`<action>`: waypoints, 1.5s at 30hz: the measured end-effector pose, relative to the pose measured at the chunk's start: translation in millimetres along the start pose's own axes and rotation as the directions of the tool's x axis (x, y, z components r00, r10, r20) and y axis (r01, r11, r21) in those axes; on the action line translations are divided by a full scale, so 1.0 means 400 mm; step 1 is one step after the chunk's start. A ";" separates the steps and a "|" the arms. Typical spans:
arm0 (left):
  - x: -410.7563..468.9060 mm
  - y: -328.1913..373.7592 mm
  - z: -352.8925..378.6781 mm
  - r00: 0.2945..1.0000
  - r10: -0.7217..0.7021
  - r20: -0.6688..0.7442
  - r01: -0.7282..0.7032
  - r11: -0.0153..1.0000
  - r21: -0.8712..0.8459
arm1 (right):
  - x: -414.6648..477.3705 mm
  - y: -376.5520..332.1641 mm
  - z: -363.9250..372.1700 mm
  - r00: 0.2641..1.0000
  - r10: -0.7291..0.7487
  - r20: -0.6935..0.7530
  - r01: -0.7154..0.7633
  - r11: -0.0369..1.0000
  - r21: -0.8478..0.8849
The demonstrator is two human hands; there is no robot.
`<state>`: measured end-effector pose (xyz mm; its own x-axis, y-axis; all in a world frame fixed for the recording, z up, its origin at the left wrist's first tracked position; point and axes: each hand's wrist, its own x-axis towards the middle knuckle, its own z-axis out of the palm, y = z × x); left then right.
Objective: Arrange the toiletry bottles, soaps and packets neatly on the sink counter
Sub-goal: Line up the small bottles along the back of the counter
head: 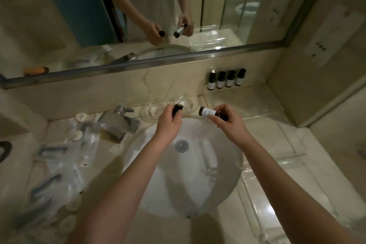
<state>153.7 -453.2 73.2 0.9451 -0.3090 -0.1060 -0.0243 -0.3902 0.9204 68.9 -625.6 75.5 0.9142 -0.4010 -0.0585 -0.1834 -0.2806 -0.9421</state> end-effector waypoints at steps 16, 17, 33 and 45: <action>0.281 0.142 0.356 0.988 0.007 0.156 -0.031 0.988 0.151 | 0.298 0.148 -0.324 0.992 0.008 -0.129 -0.058 0.919 -0.389; 0.296 0.138 0.368 0.986 -0.003 0.164 -0.025 0.986 0.166 | 0.318 0.150 -0.329 0.996 -0.012 -0.088 -0.030 0.888 -0.459; 0.355 0.126 0.368 0.943 0.066 0.326 -0.183 0.921 0.343 | 0.398 0.147 -0.318 0.977 -0.001 0.211 0.148 0.716 -0.682; 0.368 0.193 0.371 0.934 0.053 0.352 -0.291 0.684 0.669 | 0.416 0.124 -0.330 0.977 -0.007 0.213 0.159 0.688 -0.708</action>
<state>242.7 -657.6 72.8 0.7670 -0.6152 -0.1824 -0.5098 -0.7569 0.4090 164.2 -821.2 62.5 0.9714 -0.2042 -0.1209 -0.2365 -0.8741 -0.4243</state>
